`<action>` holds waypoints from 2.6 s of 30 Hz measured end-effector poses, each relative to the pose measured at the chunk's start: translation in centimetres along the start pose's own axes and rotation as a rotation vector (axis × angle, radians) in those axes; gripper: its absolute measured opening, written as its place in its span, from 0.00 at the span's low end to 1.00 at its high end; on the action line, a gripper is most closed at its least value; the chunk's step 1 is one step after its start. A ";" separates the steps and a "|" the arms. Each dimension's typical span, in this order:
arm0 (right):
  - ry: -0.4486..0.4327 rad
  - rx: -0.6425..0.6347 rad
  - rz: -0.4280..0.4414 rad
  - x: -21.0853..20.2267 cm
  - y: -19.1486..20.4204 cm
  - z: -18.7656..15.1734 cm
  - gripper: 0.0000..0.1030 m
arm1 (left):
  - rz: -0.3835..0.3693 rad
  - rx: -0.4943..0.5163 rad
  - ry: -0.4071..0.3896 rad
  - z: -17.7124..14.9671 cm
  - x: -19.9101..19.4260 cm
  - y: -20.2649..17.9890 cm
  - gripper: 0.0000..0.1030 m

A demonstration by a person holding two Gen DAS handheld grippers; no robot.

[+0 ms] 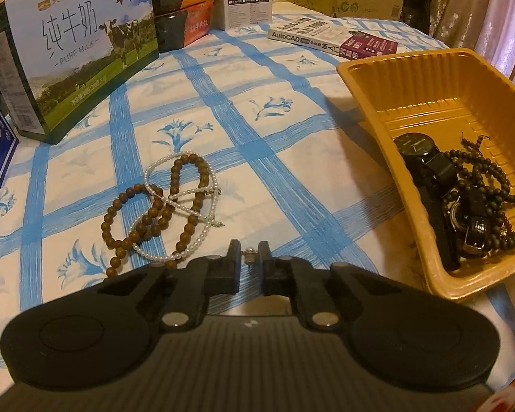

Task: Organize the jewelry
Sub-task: 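Move the left tool back over the remaining jewelry pile, then pinch the brown bead bracelet with the left tool, then drop the brown bead bracelet into the orange tray, opening the left tool, then move the open left tool back over the remaining bracelets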

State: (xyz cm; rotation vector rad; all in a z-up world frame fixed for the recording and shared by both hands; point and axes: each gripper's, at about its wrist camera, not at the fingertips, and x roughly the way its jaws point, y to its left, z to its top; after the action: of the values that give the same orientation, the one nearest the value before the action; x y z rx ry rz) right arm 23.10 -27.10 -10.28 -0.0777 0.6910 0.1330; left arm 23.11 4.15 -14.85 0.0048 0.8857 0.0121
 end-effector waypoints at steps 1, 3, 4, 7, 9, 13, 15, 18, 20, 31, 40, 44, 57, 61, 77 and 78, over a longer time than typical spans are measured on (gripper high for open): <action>0.000 0.000 0.000 0.0 0.0 0.0 0.04 | 0.000 0.004 -0.005 0.0 -0.1 -0.1 0.08; 0.000 -0.001 0.000 0.0 0.0 0.0 0.04 | -0.001 0.015 -0.014 0.1 -0.5 -0.2 0.08; 0.000 0.000 0.000 0.0 0.0 0.0 0.04 | -0.005 0.016 -0.020 0.2 -0.7 -0.3 0.08; 0.000 0.000 0.000 0.0 0.0 0.0 0.04 | -0.029 0.013 -0.041 0.7 -2.0 -0.6 0.08; 0.000 0.000 0.000 0.0 0.0 0.0 0.04 | -0.049 0.016 -0.059 1.1 -3.0 -1.1 0.08; -0.004 -0.008 -0.003 -0.1 0.1 0.0 0.04 | -0.107 0.013 -0.090 2.1 -4.8 -2.2 0.08; -0.010 -0.018 -0.006 -0.2 0.2 0.1 0.04 | -0.138 0.012 -0.100 2.6 -5.4 -2.9 0.08; -0.020 -0.037 -0.010 -0.2 0.7 0.2 0.04 | -0.188 0.014 -0.106 3.1 -6.1 -4.3 0.08; -0.022 -0.040 -0.010 -0.2 0.8 0.2 0.04 | -0.220 0.028 -0.111 3.5 -6.2 -5.5 0.08; -0.023 -0.039 -0.003 0.0 0.7 0.4 0.04 | -0.380 0.086 -0.113 5.5 -5.3 -12.0 0.08; -0.024 -0.036 0.001 -0.1 0.7 0.4 0.05 | -0.431 0.084 -0.127 6.9 -4.4 -14.0 0.15; -0.024 -0.033 0.001 -0.1 0.7 0.4 0.05 | -0.442 0.071 -0.132 6.9 -4.9 -13.4 0.23; -0.021 -0.026 -0.001 0.0 0.6 0.3 0.04 | -0.238 -0.053 -0.149 5.1 -8.1 -4.0 0.26; -0.023 -0.028 -0.002 0.0 0.5 0.3 0.04 | -0.127 -0.078 -0.131 3.6 -8.9 -0.2 0.26; -0.021 -0.043 -0.003 0.3 0.4 0.5 0.04 | 0.066 -0.054 -0.034 -0.5 -7.3 6.3 0.26; -0.020 -0.044 -0.003 0.4 0.4 0.5 0.04 | 0.068 -0.050 -0.031 -0.5 -6.9 6.5 0.26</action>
State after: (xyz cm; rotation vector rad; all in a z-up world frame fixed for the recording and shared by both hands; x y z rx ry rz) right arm 23.63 -26.57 -10.14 -0.1194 0.6678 0.1463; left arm 18.25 10.57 -9.77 -0.0119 0.8538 0.0971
